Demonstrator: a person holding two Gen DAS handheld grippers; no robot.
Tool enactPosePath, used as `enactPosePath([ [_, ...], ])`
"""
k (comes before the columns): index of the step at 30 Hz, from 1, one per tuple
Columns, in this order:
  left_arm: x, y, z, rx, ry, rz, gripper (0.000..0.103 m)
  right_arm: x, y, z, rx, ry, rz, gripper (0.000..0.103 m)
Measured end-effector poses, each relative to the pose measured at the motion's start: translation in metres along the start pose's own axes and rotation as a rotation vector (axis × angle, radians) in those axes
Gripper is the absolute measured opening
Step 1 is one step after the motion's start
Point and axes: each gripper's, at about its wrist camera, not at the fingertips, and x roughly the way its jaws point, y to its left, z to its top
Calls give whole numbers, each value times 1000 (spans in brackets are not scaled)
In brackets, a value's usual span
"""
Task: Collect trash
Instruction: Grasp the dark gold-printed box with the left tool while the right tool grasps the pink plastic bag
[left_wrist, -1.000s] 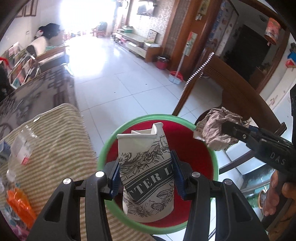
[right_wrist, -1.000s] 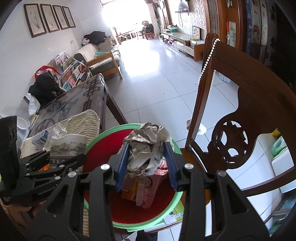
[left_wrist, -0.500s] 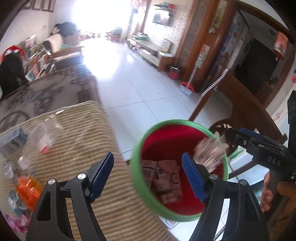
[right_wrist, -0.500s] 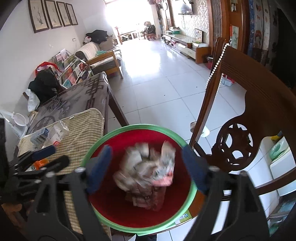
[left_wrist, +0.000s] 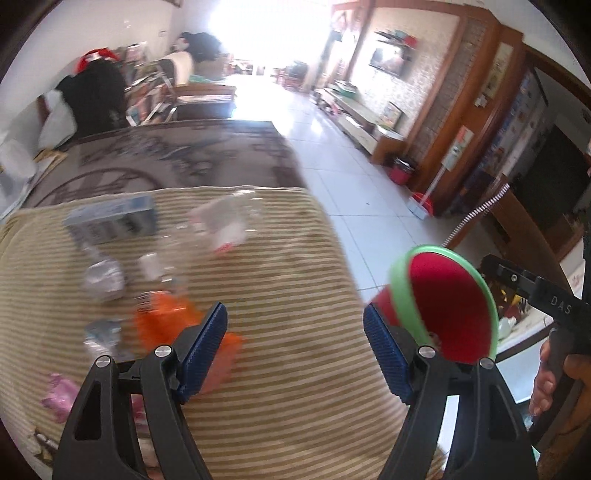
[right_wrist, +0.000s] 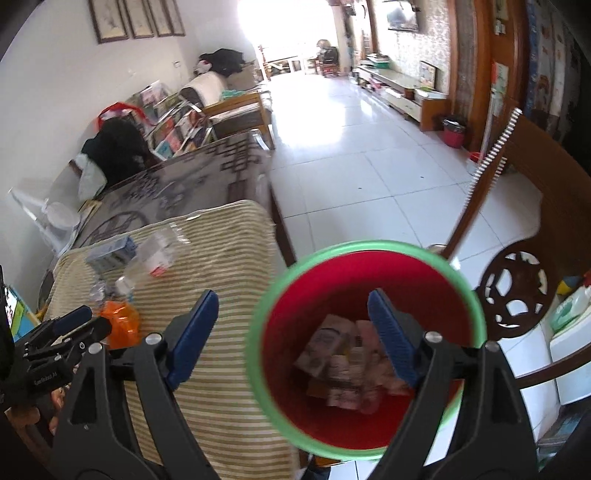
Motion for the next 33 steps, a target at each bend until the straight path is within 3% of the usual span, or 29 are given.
enactPosePath([
  [9,-41,122,-22,-43,-10,58,73,16,111,-15,-94,46,72,82],
  [14,-66,165,-50,188,29,2,73,30,178,-27,-181,89,154,82],
  [18,-80,193,-84,439,135,-35,74,41,242,-48,-301,148,241,82],
  [20,-82,206,-102,517,189,-33,74,47,270,-61,-369,187,275,82],
  [25,-84,235,-134,595,295,-73,74,66,331,-97,-550,287,317,82],
  [31,-69,242,-152,665,340,-71,74,102,368,-139,-735,388,211,81],
  [33,-62,240,-157,685,356,-80,74,107,370,-146,-750,410,192,71],
])
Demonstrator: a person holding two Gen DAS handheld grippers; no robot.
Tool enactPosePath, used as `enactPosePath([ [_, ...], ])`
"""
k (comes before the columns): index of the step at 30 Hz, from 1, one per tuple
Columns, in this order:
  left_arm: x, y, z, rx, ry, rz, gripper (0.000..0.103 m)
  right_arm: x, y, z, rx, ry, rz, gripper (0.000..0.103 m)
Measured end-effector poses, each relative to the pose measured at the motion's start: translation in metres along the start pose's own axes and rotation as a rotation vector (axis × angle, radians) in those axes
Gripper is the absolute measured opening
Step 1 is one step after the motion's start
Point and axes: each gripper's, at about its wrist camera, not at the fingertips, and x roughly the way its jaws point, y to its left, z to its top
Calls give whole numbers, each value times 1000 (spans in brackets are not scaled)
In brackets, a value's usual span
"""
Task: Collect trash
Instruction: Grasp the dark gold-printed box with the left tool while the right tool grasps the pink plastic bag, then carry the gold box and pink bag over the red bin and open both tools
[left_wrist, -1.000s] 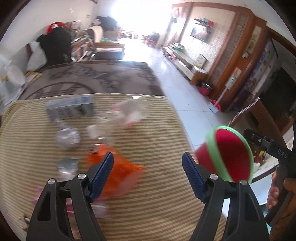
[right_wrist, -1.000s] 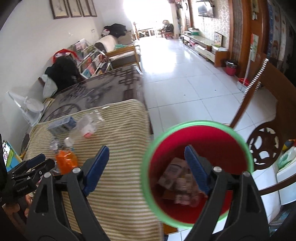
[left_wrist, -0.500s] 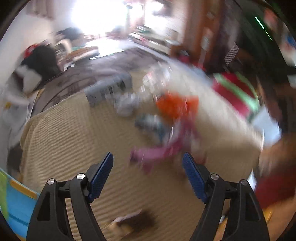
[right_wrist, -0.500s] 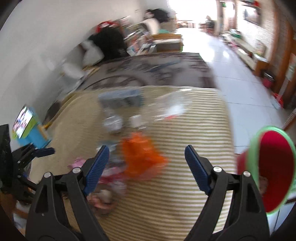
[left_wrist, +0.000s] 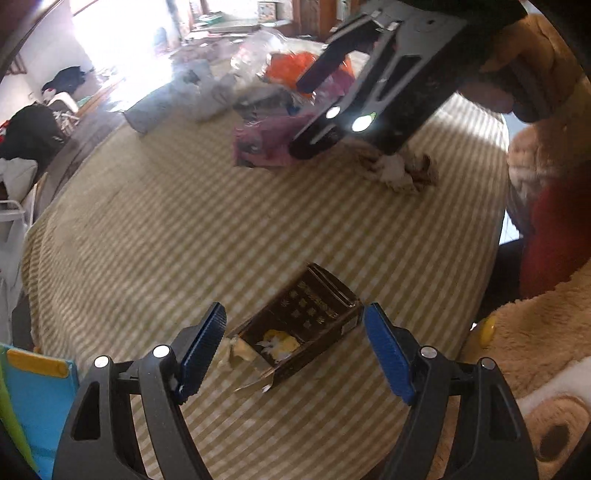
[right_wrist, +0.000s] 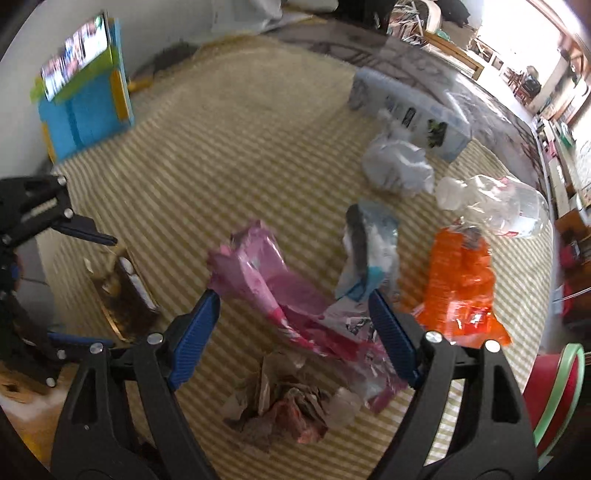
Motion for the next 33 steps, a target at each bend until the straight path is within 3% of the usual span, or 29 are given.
enactPosePath([
  [2,7,-4,1,27,14,0,74,6,-5,-2,37,26,22,38],
  [5,14,-9,3,59,13,4,72,7,-17,-2,106,27,60,18],
  [6,16,-9,4,58,15,5,72,3,-22,-1,130,13,67,17],
  [7,19,-9,5,54,21,7,66,-1,-24,-1,149,-2,76,11],
  [11,20,4,14,-25,-1,-33,59,-26,-44,2,248,-84,125,10],
  [15,9,34,36,-185,-80,-62,54,-53,-63,2,348,-185,167,10],
  [23,-28,93,77,-563,-300,-2,54,-82,-77,13,443,-325,178,11],
  [30,-49,108,97,-738,-403,74,55,-99,-84,11,470,-392,159,11],
  [33,-49,108,102,-718,-393,111,55,-106,-89,5,499,-422,150,11],
])
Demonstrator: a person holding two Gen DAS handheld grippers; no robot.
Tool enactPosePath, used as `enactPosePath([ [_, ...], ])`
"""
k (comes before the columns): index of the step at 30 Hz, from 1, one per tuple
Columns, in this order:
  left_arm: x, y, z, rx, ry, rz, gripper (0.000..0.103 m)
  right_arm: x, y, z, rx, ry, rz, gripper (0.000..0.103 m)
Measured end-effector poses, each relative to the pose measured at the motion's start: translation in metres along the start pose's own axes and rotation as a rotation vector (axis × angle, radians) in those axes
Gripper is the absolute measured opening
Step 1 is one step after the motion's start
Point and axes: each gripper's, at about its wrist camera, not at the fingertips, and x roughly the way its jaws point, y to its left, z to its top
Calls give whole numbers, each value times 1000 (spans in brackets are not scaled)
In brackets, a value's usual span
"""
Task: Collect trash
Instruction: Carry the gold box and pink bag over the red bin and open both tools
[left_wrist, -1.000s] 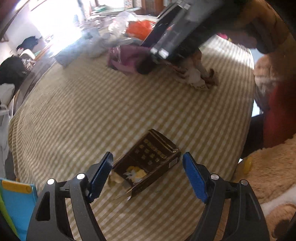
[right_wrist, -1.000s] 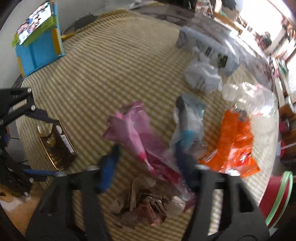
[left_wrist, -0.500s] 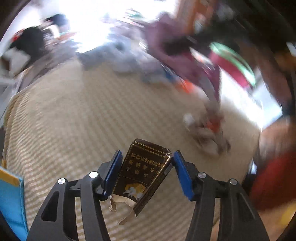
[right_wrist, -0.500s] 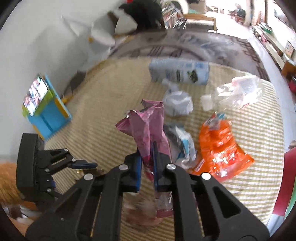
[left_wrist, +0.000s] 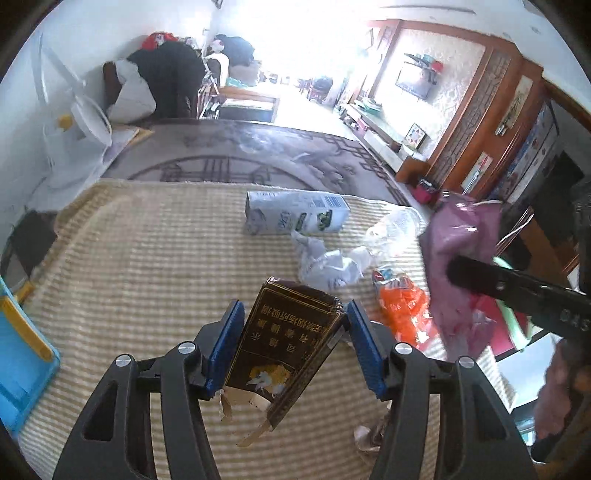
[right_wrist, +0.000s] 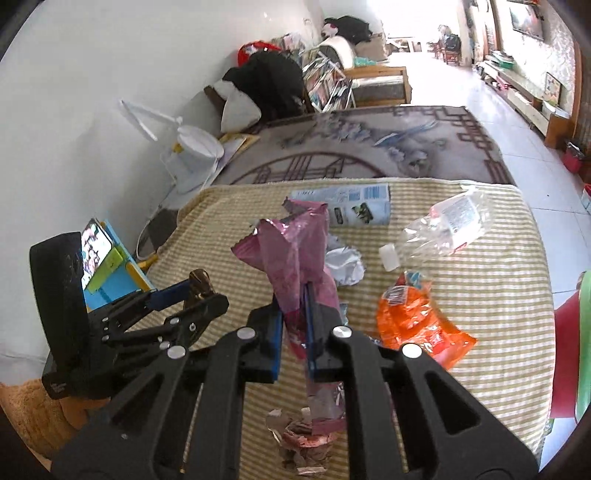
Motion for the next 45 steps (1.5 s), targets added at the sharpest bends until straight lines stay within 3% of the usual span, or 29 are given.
enactPosePath([
  [8,15,-18,21,10,33,-16,55,-35,-31,0,81,-87,-64,11],
  [18,38,-88,30,111,67,-53,55,-82,-80,-29,175,-133,-141,11],
  [32,51,-203,20,199,93,-64,55,-139,-158,-57,246,-177,-142,11],
  [45,50,-243,11,159,76,-43,55,-158,-197,-59,225,-160,-109,11],
])
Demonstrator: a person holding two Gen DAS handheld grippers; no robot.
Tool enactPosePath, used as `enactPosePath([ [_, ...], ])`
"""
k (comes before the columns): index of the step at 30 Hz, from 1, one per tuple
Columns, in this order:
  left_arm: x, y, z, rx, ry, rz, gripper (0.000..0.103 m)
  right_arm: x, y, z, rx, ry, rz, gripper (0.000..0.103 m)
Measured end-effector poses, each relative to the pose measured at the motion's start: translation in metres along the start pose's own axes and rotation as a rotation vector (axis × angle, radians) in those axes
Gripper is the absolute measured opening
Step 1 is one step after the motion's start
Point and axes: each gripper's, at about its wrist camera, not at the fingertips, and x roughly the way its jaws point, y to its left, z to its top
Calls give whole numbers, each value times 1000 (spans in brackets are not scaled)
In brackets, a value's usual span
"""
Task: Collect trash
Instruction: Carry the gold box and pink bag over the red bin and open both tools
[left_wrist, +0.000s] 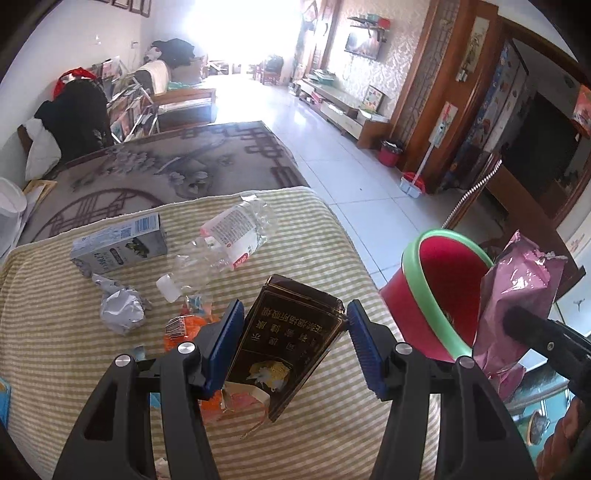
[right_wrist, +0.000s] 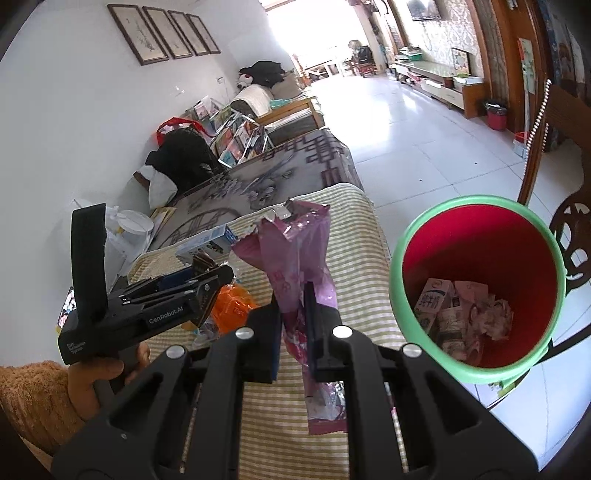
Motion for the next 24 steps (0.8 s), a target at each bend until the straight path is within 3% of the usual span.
enactPosePath([
  [5,-16,5,3,-74,-73,22,55,0,0,11,-43,8,30,11],
  [11,-36,2,2,-88,-142,75,55,3,-1,31,-103,7,71,11],
  [24,-46,-6,-5,-117,-150,149,55,9,-14,55,-160,-2,64,11],
])
